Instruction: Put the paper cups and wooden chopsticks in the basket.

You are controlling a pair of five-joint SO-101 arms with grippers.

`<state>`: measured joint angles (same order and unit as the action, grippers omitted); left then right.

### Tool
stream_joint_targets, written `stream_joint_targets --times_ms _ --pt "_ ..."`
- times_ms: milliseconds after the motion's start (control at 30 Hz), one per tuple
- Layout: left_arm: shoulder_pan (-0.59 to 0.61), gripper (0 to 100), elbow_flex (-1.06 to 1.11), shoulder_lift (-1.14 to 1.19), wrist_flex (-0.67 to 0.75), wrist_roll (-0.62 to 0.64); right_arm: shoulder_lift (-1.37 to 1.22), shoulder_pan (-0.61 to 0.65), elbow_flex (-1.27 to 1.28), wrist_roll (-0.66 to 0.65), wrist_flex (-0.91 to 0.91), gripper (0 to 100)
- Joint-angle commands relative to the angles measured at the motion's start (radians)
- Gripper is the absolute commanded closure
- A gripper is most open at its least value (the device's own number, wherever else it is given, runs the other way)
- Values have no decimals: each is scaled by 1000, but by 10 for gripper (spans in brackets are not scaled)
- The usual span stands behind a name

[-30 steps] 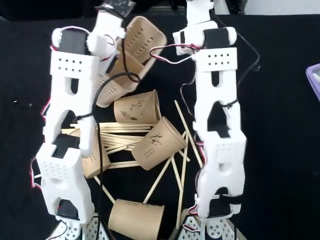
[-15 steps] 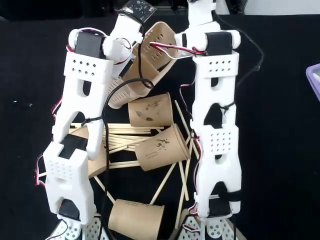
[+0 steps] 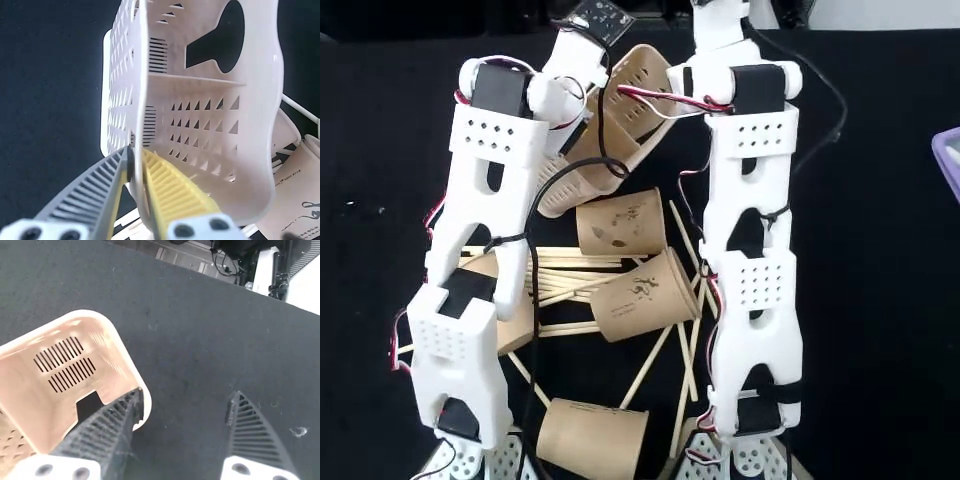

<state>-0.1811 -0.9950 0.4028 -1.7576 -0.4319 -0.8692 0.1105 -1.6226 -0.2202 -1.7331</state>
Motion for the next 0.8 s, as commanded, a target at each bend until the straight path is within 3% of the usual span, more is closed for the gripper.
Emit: stream_joint_targets --times_ms 0,400,767 --pt "-18 970 -38 -31 0 -6 68 20 -16 -9 -35 743" --pt "-21 970 -38 -31 0 -5 298 74 298 -20 -25 761" --pt "-25 968 -38 -31 0 -5 116 46 315 -60 137 778"
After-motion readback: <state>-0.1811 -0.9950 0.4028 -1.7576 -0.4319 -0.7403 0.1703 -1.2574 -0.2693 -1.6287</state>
